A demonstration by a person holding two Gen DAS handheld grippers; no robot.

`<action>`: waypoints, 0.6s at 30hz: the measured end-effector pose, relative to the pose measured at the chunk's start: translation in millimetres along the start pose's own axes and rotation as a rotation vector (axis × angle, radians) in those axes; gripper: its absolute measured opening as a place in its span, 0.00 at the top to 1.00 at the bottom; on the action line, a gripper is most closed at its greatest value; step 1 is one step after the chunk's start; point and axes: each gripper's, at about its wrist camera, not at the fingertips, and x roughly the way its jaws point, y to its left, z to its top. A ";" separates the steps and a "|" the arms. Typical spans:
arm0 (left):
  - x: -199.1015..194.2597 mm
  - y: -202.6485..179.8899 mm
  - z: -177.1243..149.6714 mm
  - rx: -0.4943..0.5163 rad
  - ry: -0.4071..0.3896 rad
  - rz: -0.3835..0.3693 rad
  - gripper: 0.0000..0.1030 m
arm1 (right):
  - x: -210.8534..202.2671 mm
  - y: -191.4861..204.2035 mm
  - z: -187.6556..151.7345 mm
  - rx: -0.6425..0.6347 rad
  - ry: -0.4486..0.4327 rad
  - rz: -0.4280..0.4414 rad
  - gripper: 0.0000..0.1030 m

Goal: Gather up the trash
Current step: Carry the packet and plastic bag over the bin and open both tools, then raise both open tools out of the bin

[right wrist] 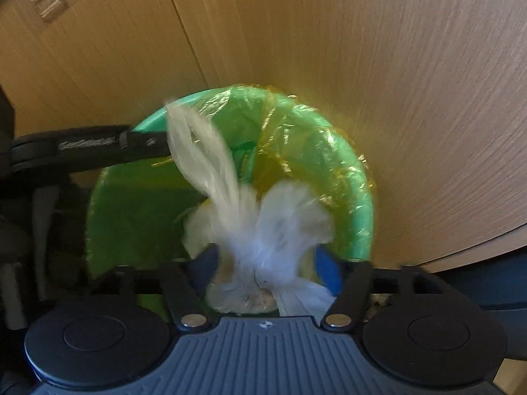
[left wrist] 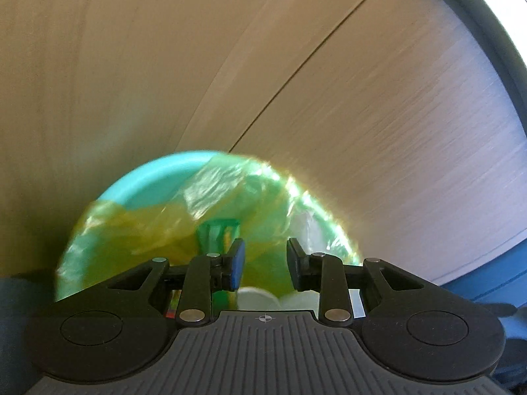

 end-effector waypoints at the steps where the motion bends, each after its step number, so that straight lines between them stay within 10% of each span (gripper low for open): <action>1: -0.5 2.1 -0.5 -0.005 0.012 0.004 0.70 | -1.4 -5.9 -5.3 0.018 -0.003 0.007 0.30; 11: -40.6 -14.8 1.7 0.055 0.012 0.060 0.70 | -15.9 -16.7 -9.3 0.020 -0.100 -0.103 0.30; 18: -159.0 -63.4 2.2 0.217 -0.291 0.041 0.70 | -114.9 38.5 -17.2 0.011 -0.560 -0.244 0.24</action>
